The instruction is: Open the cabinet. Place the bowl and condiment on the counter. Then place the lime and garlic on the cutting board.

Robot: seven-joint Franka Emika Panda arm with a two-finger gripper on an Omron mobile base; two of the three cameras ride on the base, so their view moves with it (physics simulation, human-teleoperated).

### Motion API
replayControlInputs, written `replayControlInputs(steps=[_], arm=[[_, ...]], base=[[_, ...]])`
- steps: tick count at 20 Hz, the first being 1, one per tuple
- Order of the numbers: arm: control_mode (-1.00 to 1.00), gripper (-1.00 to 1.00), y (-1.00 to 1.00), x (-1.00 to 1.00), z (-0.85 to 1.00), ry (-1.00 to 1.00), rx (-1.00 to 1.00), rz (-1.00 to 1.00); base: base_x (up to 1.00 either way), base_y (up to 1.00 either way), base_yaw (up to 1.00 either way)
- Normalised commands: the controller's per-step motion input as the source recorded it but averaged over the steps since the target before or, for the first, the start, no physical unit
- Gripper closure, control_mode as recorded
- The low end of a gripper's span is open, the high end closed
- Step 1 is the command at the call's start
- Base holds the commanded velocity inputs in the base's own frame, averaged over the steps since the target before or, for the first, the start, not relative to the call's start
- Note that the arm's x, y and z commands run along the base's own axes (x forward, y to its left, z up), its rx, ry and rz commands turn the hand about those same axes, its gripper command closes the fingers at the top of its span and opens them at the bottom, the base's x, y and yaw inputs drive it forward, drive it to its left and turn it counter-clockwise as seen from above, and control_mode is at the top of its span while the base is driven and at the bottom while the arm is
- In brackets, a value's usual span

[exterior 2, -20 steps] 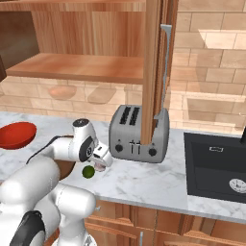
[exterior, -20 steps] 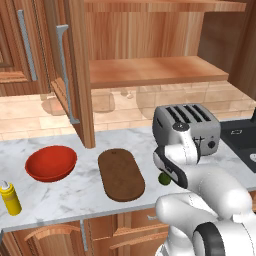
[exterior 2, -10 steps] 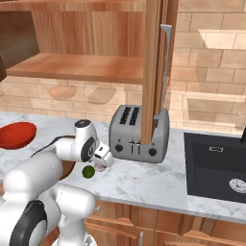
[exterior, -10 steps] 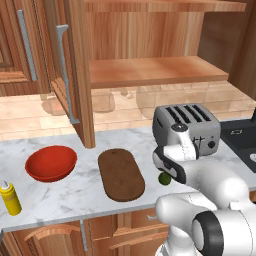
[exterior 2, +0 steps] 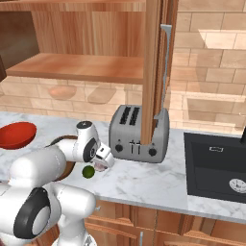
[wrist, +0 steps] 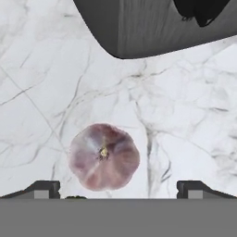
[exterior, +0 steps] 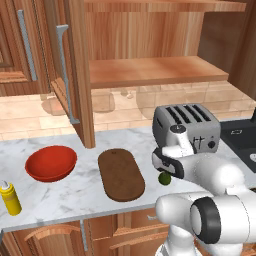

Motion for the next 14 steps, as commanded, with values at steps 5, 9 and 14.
replayControlInputs(steps=[5,9,14], arm=[[-1.00,-1.00,0.00,0.00,-0.17,0.00,0.00,0.00],[-1.00,-1.00,0.00,0.00,-0.16,0.00,0.00,0.00],[-1.00,-1.00,0.00,0.00,-0.14,0.00,0.00,0.00]], base=[[0.00,0.00,0.00],[0.00,0.00,0.00],[0.00,0.00,0.00]])
